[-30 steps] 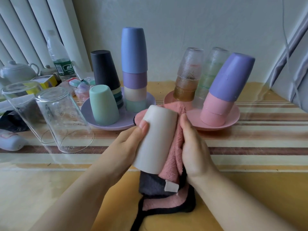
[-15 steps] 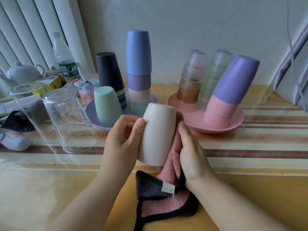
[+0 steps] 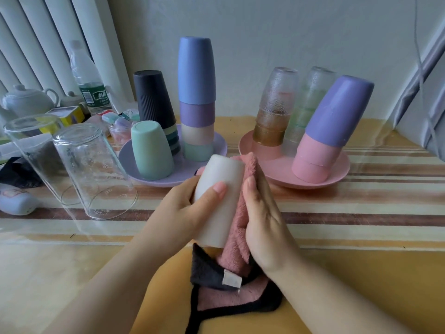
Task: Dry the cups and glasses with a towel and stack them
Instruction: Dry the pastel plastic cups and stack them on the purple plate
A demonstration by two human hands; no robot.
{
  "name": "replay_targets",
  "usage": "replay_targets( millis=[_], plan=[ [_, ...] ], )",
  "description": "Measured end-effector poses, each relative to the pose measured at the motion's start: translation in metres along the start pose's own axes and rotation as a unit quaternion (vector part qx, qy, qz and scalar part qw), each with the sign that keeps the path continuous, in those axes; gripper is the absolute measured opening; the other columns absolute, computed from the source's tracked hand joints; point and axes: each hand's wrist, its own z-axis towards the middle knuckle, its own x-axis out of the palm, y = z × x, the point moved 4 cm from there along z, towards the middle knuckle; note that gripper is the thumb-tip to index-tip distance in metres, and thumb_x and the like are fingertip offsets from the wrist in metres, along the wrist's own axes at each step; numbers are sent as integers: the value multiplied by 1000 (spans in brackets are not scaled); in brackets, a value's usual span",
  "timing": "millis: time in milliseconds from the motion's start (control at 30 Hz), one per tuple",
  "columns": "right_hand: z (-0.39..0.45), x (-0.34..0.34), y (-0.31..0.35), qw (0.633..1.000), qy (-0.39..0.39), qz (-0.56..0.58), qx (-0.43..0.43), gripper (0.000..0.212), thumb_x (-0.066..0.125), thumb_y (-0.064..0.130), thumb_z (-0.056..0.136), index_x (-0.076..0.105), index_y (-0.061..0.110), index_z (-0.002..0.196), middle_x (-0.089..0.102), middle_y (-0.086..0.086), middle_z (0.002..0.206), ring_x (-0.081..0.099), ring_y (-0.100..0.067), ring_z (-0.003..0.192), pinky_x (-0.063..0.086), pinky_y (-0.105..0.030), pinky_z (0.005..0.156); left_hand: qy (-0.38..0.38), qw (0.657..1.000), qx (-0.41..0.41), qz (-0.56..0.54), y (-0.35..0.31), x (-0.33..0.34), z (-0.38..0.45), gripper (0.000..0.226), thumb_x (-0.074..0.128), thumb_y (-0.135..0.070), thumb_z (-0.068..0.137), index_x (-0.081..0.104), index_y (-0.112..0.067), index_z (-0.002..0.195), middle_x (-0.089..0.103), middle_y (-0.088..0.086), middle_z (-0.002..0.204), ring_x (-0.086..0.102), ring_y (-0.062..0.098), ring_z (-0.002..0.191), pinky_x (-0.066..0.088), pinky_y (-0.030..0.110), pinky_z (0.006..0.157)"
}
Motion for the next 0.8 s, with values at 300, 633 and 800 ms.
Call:
replay_targets(
  millis=[300,633,800],
  plan=[
    [6,2,-21,955,34,255,145,64,51,61,78,64,14,120,63,-13,126,54,-23,123,34,-46,112,55,983,-28,-175,-7,4,-8,27,59,-50,74,76,-32,86,75,-4,80,69,9,69,54,22,57],
    [0,8,-33,981,24,104,164,59,42,69,85,62,28,123,66,5,122,57,-12,119,38,-41,109,-121,982,22,-146,6,-17,0,48,66,-66,53,61,-40,93,51,19,123,56,36,107,49,40,77],
    [4,-5,-20,991,-48,71,100,55,48,59,86,55,29,131,54,13,136,45,-4,129,30,-39,115,-211,970,119,16,-2,-16,-1,26,49,-58,80,51,-32,82,58,-17,78,52,-1,70,39,11,62]
  ],
)
